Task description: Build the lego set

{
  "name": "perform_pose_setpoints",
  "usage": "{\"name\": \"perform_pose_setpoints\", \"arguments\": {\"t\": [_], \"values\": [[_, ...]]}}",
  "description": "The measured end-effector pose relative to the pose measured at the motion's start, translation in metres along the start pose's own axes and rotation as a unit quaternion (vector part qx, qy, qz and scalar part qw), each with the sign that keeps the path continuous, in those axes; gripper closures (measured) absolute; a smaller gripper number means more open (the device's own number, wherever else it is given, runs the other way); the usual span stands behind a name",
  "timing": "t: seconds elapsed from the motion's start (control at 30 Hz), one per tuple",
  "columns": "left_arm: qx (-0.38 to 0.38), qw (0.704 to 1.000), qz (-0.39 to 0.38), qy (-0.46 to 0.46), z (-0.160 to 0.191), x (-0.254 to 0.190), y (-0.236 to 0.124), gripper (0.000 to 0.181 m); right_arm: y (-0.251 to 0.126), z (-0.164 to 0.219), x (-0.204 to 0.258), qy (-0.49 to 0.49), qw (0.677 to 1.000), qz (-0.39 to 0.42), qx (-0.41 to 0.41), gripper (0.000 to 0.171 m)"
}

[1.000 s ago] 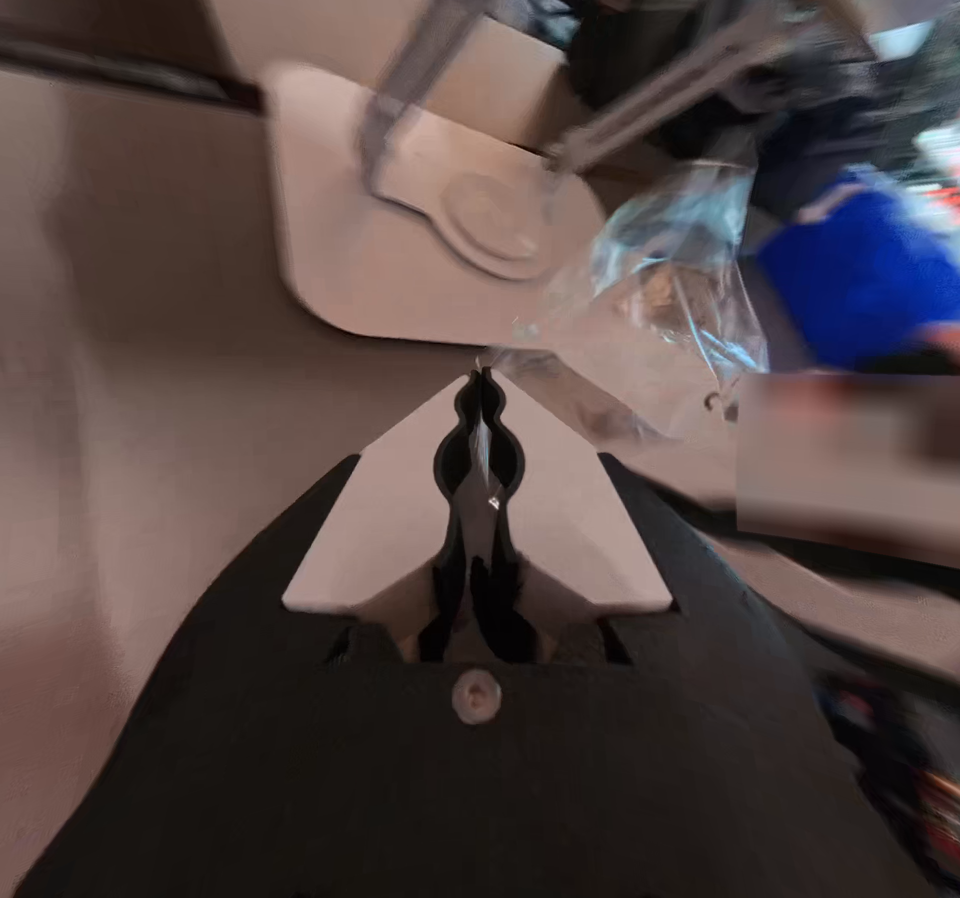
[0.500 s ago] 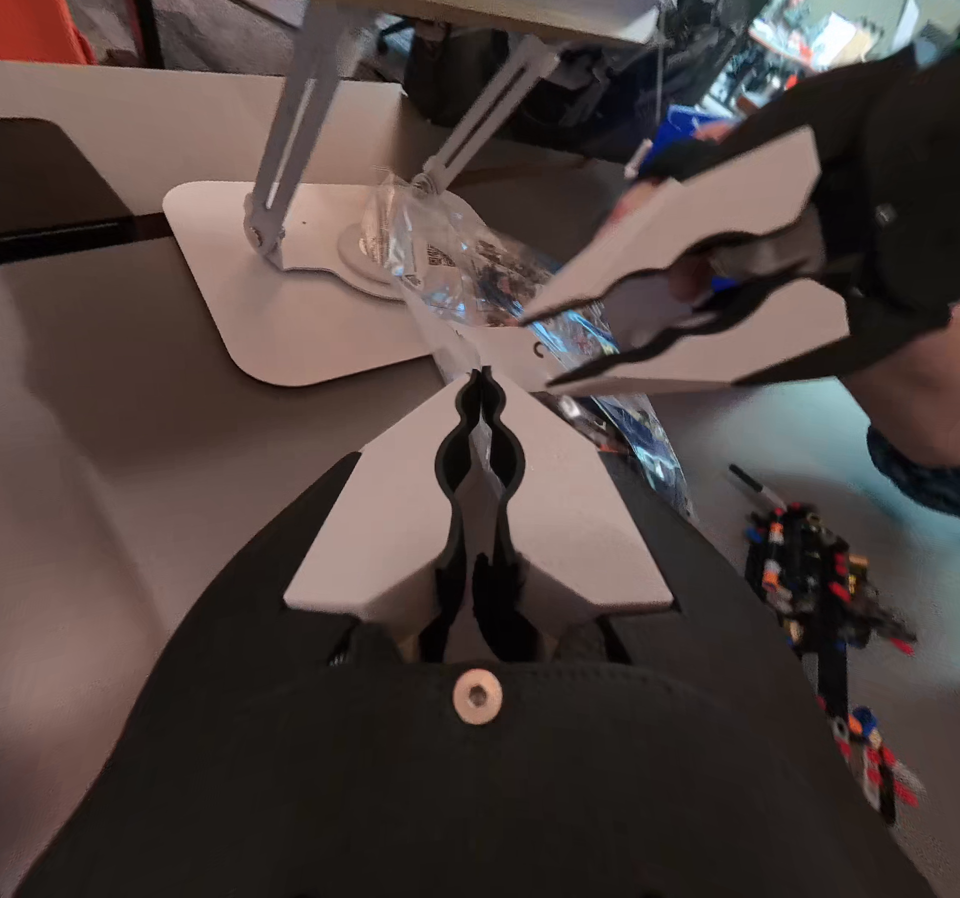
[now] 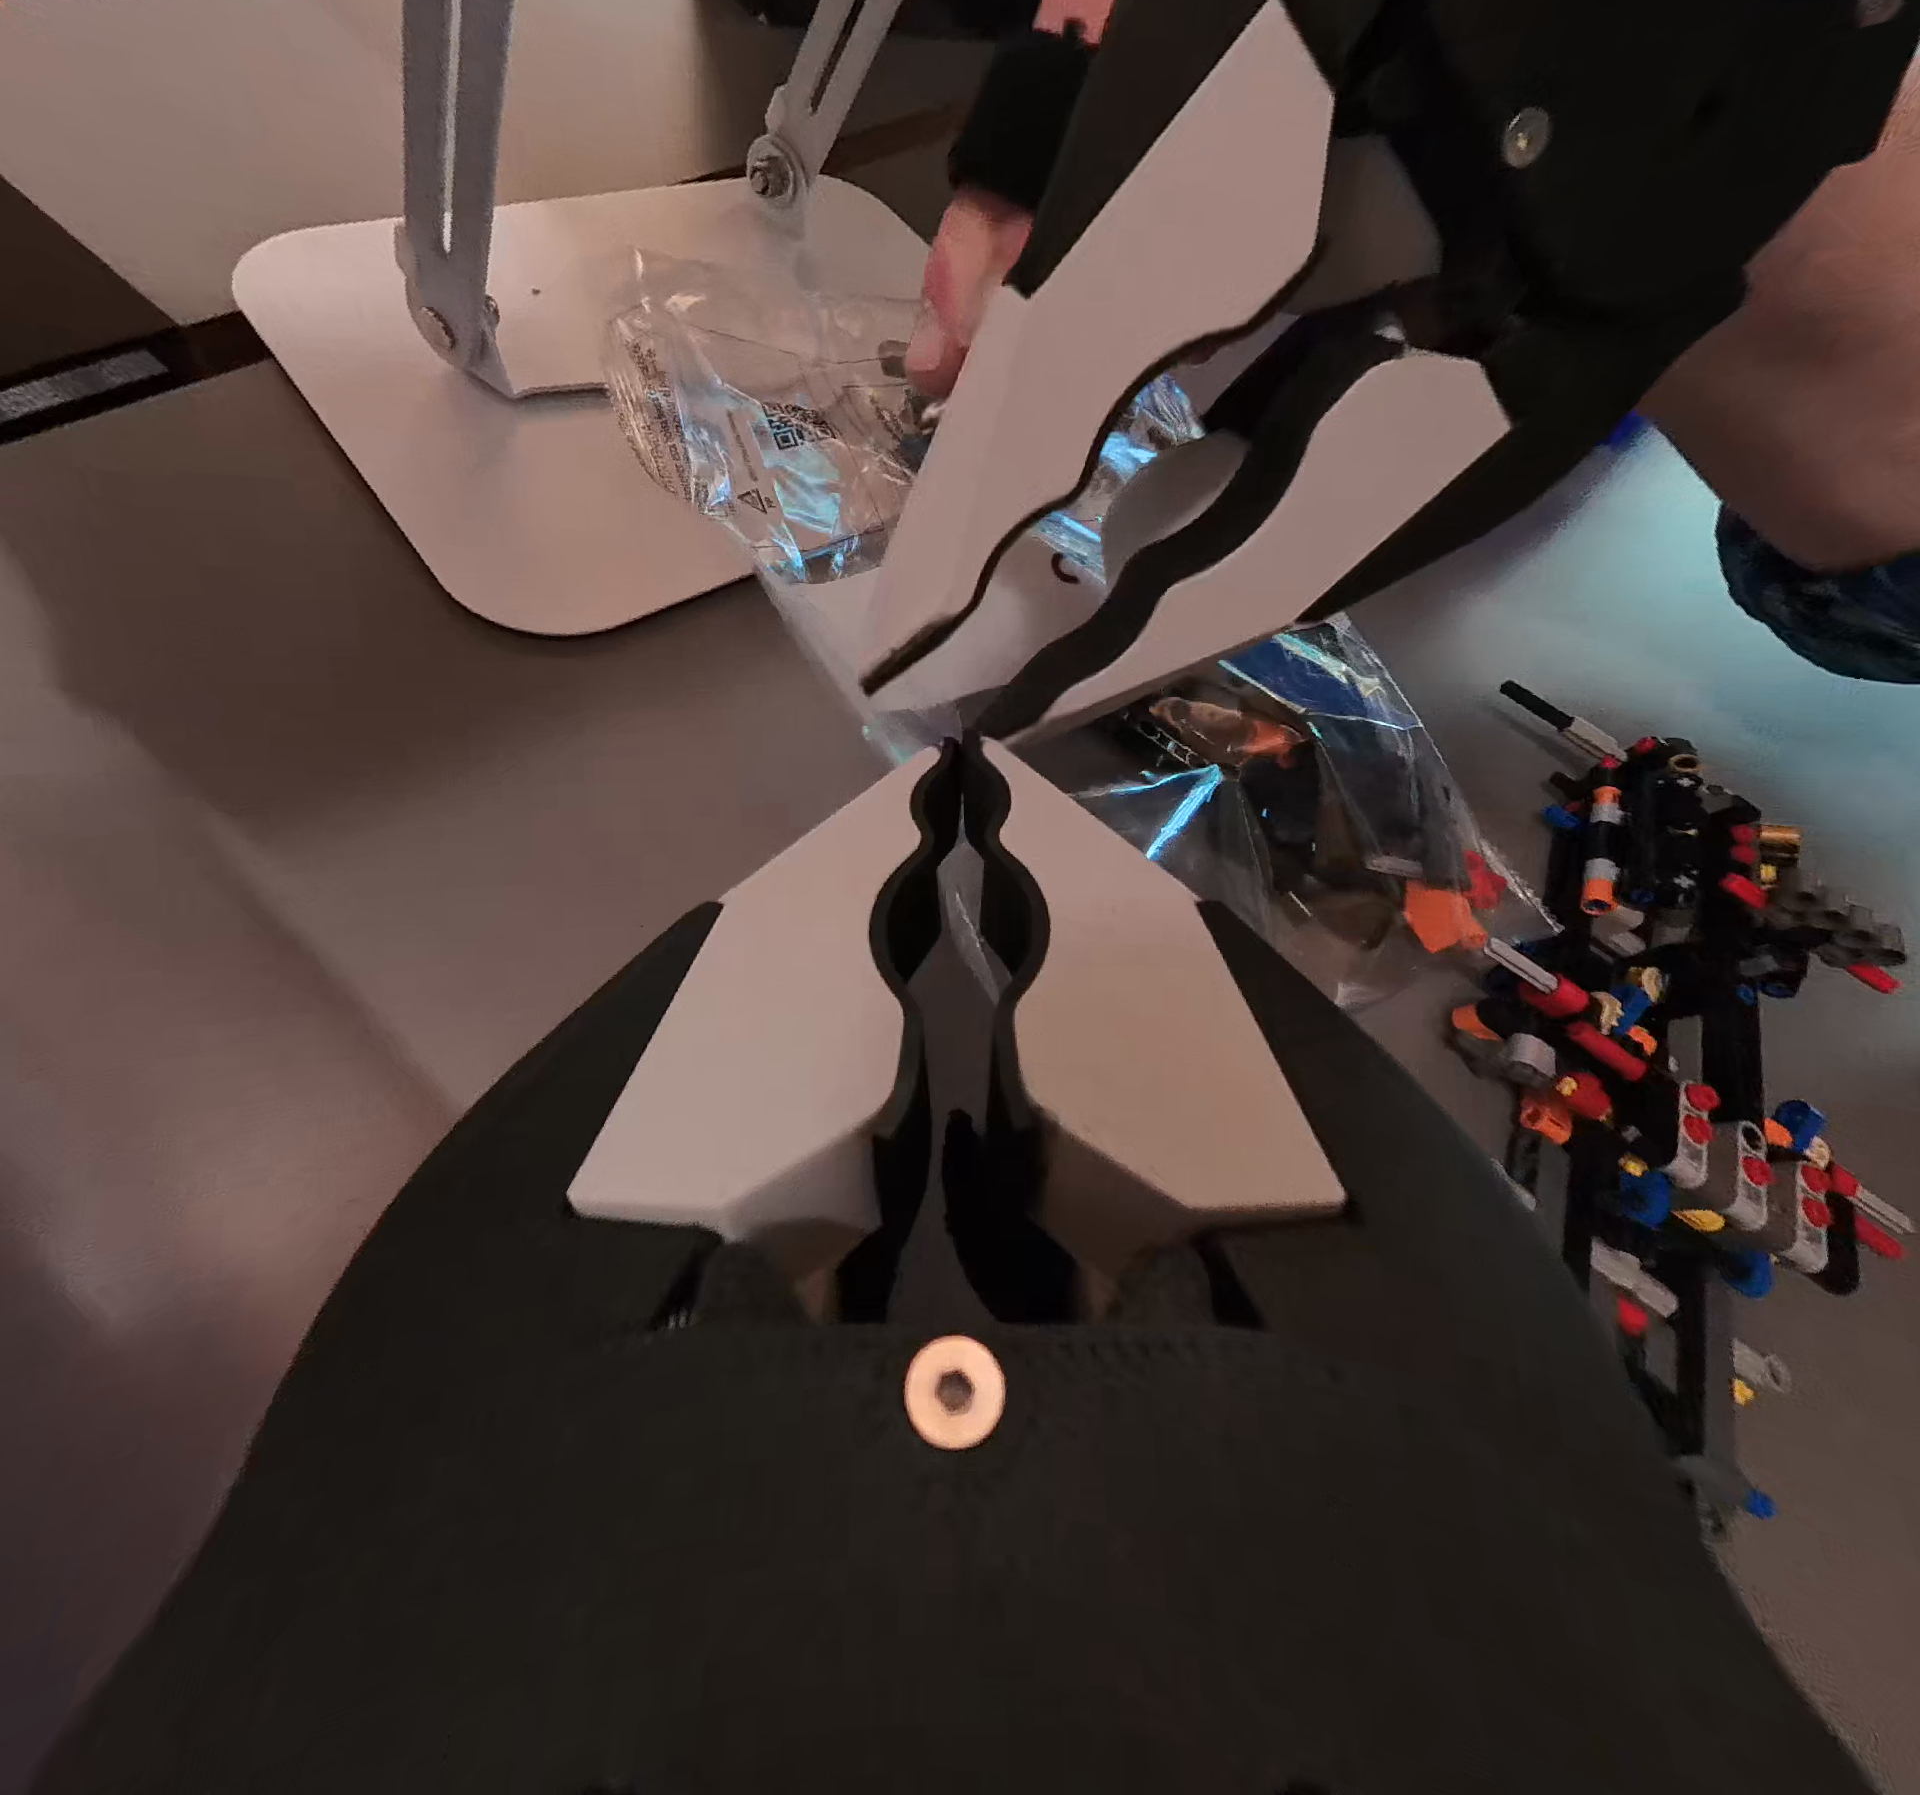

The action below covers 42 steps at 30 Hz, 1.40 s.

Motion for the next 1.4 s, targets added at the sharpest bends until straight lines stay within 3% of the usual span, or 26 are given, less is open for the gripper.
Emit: {"name": "perform_pose_setpoints", "arguments": {"t": [0.17, 0.43, 0.77, 1.17, 1.4], "values": [[0.005, 1.0, -0.005, 0.005, 0.005, 0.006, -0.002, 0.181, 0.01, -0.006, 0.002, -0.026, 0.999, -0.017, 0.011, 0.171], [0.019, 0.996, -0.071, 0.045, 0.005, 0.005, -0.008, 0.181, 0.016, -0.006, -0.008, 0.071, 0.995, -0.068, -0.023, 0.171], [0.074, 0.975, -0.178, 0.111, 0.018, 0.011, 0.002, 0.181, 0.043, -0.011, -0.011, 0.133, 0.987, -0.092, 0.008, 0.171], [0.076, 0.982, -0.153, 0.077, 0.025, 0.019, -0.001, 0.181, 0.049, -0.015, -0.009, 0.114, 0.989, -0.09, -0.002, 0.171], [0.069, 0.978, -0.172, 0.094, 0.025, 0.019, 0.0, 0.181, 0.051, -0.012, -0.014, 0.163, 0.979, -0.126, -0.018, 0.171]]}}
Point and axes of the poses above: each gripper's, where its closed fingertips meet, y out along the fingers, z out of its underside, x = y × z across the jaws, the point moved 8 cm from there along -y, back along the fingers, and after that the axes turned 15 degrees about x, right-handed, at the moved point
